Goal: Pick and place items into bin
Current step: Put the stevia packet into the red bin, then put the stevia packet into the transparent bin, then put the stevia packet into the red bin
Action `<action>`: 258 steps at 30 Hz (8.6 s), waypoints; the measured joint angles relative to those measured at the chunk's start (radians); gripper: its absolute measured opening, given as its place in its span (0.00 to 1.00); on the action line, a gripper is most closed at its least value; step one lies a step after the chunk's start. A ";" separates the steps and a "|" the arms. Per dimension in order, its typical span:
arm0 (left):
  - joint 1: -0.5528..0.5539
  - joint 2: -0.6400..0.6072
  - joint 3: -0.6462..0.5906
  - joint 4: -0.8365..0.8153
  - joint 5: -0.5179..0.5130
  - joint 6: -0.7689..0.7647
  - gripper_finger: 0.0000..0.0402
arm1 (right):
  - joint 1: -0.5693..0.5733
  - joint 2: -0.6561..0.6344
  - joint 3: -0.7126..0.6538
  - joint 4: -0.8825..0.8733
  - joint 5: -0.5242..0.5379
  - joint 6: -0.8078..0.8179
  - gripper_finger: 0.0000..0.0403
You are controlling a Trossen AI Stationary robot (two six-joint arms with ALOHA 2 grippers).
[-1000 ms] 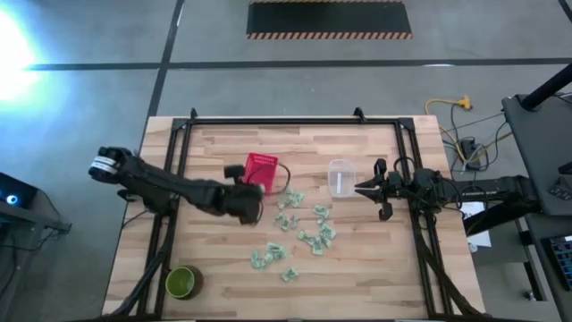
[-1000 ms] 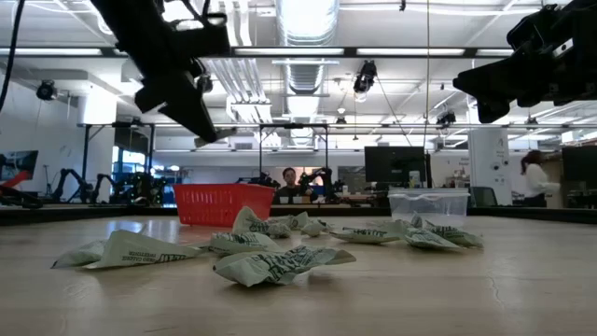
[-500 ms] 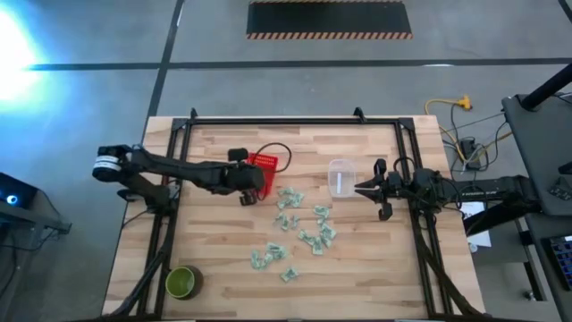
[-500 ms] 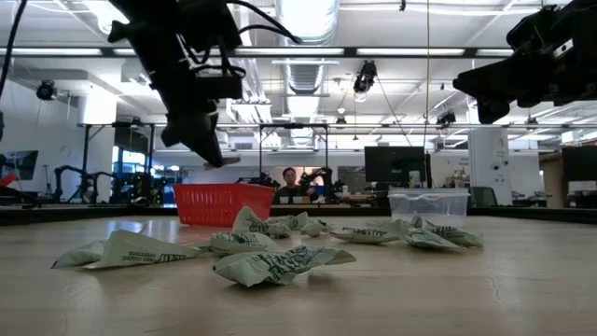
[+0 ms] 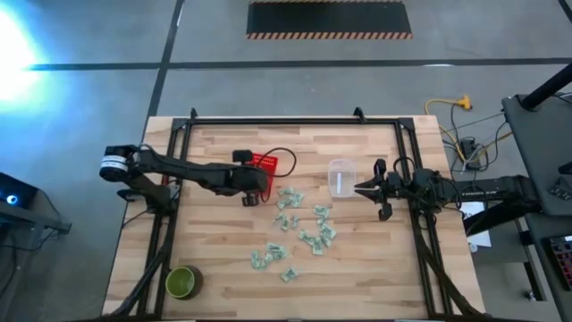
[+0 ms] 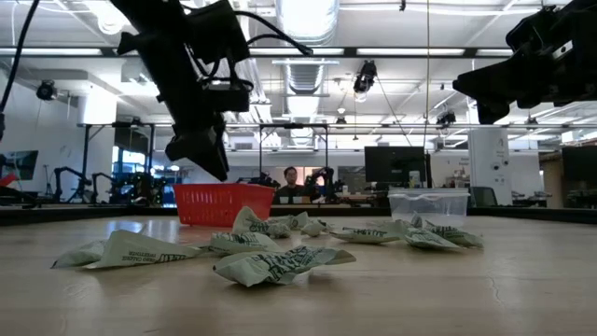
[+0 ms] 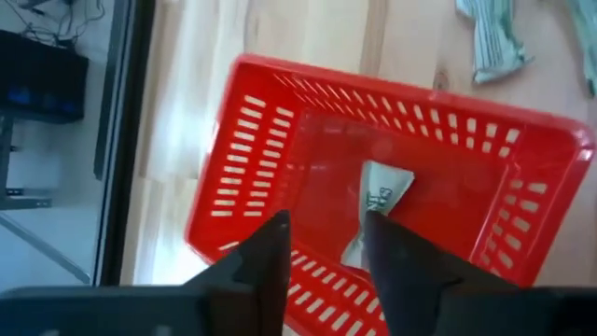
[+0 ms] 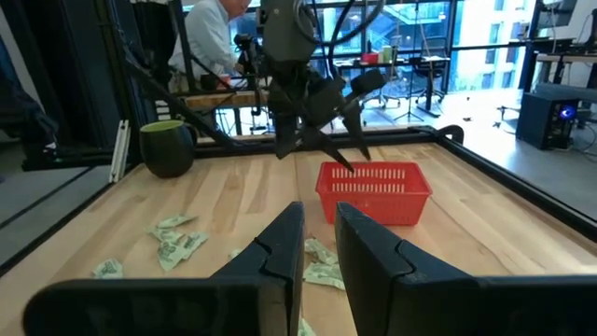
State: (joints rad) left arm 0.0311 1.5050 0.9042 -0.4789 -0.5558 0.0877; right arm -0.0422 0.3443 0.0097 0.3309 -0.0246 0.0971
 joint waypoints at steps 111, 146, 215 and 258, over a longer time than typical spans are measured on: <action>-0.352 -0.232 -0.028 -0.030 -0.001 -0.237 0.37 | 0.612 1.453 0.838 -0.511 0.472 0.546 0.03; -0.352 -0.232 -0.029 0.009 -0.001 -0.230 0.37 | 0.341 0.958 0.744 -1.044 0.866 0.355 0.03; -0.425 0.028 -0.043 0.305 0.161 -0.314 0.37 | 0.269 0.991 0.688 -0.710 0.521 -0.101 0.23; -0.299 0.252 -0.016 0.348 0.195 -0.423 0.37 | 0.269 0.991 0.688 -0.692 0.518 -0.078 0.19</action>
State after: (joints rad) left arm -0.2676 1.7571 0.8880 -0.1307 -0.3607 -0.3353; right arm 0.2268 1.3350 0.6975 -0.3615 0.4934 0.0189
